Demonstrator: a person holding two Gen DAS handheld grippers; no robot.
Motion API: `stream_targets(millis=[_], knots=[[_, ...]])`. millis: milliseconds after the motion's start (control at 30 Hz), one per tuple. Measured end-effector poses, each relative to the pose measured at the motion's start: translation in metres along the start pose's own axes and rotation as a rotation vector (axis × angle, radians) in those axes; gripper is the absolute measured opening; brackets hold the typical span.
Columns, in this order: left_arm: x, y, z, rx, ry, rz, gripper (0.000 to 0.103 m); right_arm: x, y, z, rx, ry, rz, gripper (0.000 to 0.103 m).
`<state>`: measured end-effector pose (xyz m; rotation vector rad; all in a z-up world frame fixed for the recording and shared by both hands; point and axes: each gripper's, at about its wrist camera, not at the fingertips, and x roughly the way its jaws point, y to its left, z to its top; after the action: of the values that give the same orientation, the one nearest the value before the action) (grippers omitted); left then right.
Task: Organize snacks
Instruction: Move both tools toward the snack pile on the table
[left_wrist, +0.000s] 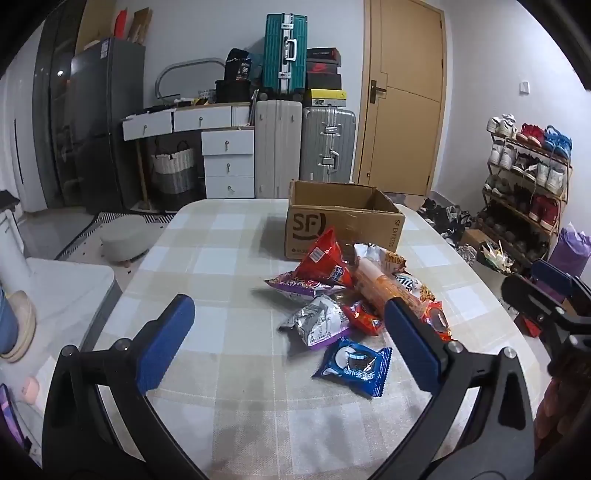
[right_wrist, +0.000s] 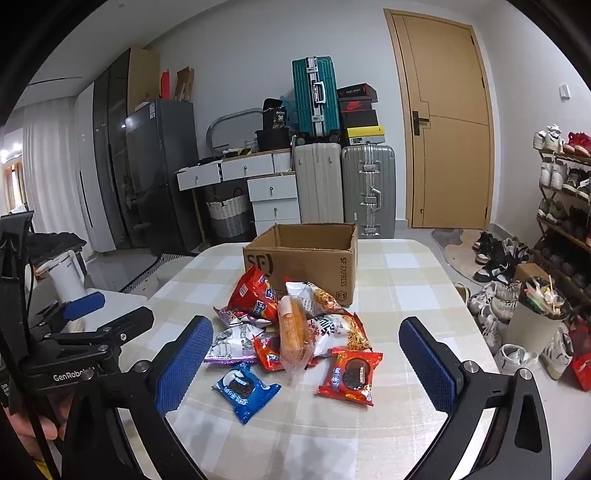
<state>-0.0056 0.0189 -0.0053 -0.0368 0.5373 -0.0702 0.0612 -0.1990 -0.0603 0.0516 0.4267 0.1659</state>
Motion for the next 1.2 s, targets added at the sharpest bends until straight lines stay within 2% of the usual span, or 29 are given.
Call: stream_targets(millis=[433,767,1000,1200], knots=[[-0.001,0.009,0.0,-0.033,-0.011,0.031,0.102,0.0,0.0,-0.002,0.001,0.02,-0.007,0.103],[-0.001,0.002,-0.003,-0.02,0.007,0.024,0.102,-0.001,-0.001,-0.005,-0.001,0.025,0.022,0.103],[0.005,0.002,-0.006,-0.027,0.031,0.013,0.102,-0.007,-0.005,-0.008,-0.015,0.012,0.01,0.103],[0.007,0.004,-0.008,-0.045,0.012,0.021,0.102,-0.009,-0.014,-0.01,0.006,0.01,0.019,0.103]])
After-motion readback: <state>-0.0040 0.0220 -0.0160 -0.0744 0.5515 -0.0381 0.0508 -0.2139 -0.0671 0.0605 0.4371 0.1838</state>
